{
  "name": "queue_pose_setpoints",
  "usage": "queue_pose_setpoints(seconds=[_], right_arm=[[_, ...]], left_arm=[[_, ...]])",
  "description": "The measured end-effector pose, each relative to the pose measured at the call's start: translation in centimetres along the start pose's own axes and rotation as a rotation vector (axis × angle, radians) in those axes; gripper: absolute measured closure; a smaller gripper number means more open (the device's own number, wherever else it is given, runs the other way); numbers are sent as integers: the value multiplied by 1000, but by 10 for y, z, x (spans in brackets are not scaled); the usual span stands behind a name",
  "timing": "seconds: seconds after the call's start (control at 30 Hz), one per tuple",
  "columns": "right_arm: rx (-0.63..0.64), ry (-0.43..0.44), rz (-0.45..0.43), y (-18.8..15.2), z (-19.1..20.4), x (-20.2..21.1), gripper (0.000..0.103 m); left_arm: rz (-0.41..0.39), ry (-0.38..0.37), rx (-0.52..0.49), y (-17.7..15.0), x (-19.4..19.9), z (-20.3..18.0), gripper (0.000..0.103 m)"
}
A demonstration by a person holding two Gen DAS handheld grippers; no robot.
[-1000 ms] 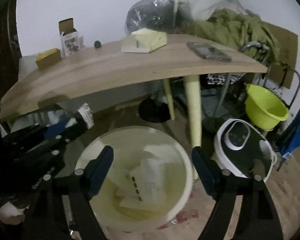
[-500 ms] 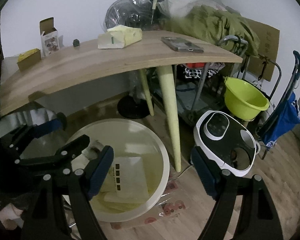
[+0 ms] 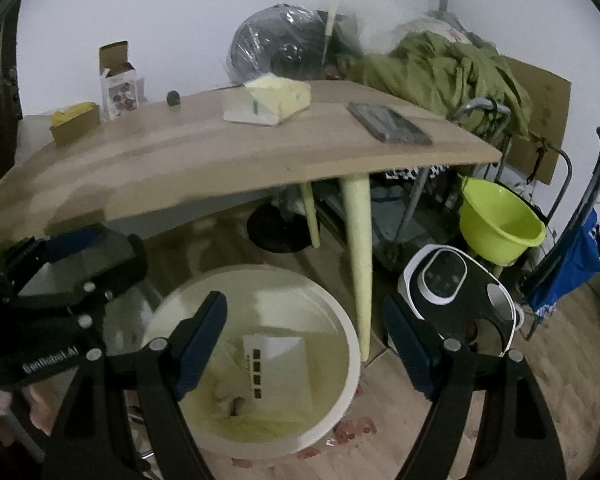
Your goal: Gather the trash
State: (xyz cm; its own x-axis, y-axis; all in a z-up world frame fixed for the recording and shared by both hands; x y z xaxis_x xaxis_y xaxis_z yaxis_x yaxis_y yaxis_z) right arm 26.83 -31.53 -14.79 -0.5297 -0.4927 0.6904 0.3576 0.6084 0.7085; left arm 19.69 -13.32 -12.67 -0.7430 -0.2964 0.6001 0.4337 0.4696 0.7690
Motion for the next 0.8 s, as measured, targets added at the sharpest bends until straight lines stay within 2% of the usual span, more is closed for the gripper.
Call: queue_pose_setpoints(seconds=[0.5,0.8], right_arm=[[54,73,-80,54,38,32,24],[54,85,-134,84,55,56,14]], left_arm=[[-134,79,22,55,63,51,24],[-118,68,17,82,78,74,24]])
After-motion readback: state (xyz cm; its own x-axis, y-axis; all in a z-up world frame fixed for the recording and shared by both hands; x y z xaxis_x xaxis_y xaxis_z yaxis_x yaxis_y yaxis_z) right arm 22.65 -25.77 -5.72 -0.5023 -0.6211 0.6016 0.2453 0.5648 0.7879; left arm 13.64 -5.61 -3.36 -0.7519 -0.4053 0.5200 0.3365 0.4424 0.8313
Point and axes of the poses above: each gripper's, at about its wrist camera, not at the fingertips, and x roughly against the way its jaws point, z to its left, y to its top, the point moved 4 cm from there along -x, roughly the way its jaws point, and after that the axes turned 12 degrees about x, right-handed, at the moved point
